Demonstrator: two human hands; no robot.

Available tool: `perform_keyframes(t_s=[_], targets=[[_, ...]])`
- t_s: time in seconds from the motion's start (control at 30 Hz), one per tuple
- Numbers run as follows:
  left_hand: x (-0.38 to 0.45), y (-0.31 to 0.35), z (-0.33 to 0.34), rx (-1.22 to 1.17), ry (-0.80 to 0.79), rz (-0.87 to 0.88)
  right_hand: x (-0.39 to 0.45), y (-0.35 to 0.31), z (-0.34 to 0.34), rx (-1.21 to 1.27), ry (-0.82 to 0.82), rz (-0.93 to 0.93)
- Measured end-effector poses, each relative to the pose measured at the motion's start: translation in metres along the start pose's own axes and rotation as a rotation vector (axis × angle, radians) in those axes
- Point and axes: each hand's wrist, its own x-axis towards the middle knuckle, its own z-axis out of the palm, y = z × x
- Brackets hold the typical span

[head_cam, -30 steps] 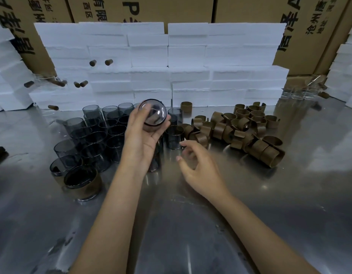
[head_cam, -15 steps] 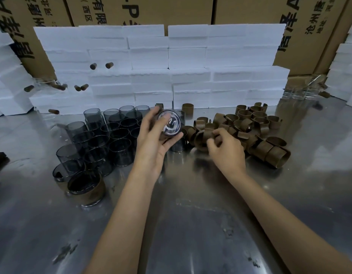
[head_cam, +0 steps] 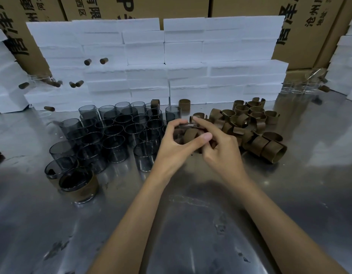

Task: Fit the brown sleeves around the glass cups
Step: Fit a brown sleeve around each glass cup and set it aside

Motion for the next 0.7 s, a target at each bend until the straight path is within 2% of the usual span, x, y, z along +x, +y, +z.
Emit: perform_keyframes(t_s=[0.17,0.27,0.33,0.4,0.5,0.7], targets=[[0.000,-0.006,0.006,-0.101,0.052,-0.109,-0.002,-0.001,0.003,0.228,0.065,0.157],[-0.002,-0.007,0.006,-0.229,0.056,-0.162,0.000,-0.002,0.000,0.409,0.044,0.295],[-0.005,-0.006,0.006,-0.246,0.035,-0.167,0.001,-0.001,0.001,0.510,-0.037,0.421],[-0.006,-0.006,0.008,-0.260,-0.010,-0.170,0.001,0.000,0.004,0.562,-0.188,0.531],[-0.006,-0.005,0.012,-0.266,-0.053,-0.172,-0.001,-0.003,0.006,0.616,-0.290,0.588],[-0.002,-0.005,0.021,-0.229,-0.042,-0.145,-0.004,-0.006,0.001,0.572,-0.067,0.559]])
